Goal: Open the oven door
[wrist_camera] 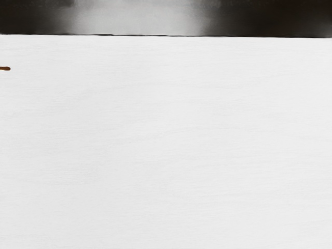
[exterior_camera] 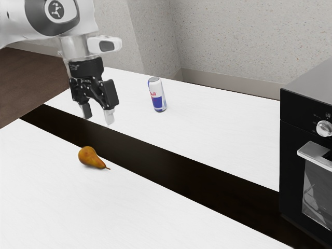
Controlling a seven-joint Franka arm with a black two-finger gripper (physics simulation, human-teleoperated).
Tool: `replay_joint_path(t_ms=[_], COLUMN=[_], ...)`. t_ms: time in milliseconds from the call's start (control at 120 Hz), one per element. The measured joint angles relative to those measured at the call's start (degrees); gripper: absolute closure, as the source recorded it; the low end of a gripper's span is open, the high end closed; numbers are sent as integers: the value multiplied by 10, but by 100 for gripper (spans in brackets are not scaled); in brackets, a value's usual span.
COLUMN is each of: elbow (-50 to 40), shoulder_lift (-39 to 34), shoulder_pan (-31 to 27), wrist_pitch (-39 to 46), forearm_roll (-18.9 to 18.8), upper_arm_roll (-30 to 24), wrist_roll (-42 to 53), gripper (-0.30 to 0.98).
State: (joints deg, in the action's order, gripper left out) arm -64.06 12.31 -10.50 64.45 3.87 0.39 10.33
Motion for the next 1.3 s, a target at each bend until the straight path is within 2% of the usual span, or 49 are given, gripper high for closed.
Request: replay_joint_path(t_ms=[200, 267, 283, 317, 383, 425, 483, 542, 617, 667, 725, 875, 1133, 1300], elbow=[1, 36, 40, 45, 48, 48, 46, 23, -87, -164, -202, -250, -258, -247], shoulder_lift=[-3, -70, -91, -115, -117, -111, -108, -116, -171, -211, -228, -232, -208, -153], shoulder_pan=[1, -4, -15, -64, -133, -128, -94, -50, -10, 10, 10, 9, 10, 6], wrist_pitch=[64, 83, 92, 109, 144, 162, 183, 203, 253, 295, 338, 419, 495, 520], forearm_roll=[-12, -11, -10, -6, -29, -36, -42, -44, -38, -22, 1, 26, 29, 16], upper_arm_roll=[-2, -14, -32, -106, -237, -274, -301, -313, -318, -315, -317, -356, -407, -435], wrist_roll=[15, 30, 44, 82, 162, 208, 267, 321, 389, 435, 489, 608, 752, 814], gripper=[0, 0, 0, 0, 0, 0, 0, 0, 0, 0, 0, 0, 0, 0])
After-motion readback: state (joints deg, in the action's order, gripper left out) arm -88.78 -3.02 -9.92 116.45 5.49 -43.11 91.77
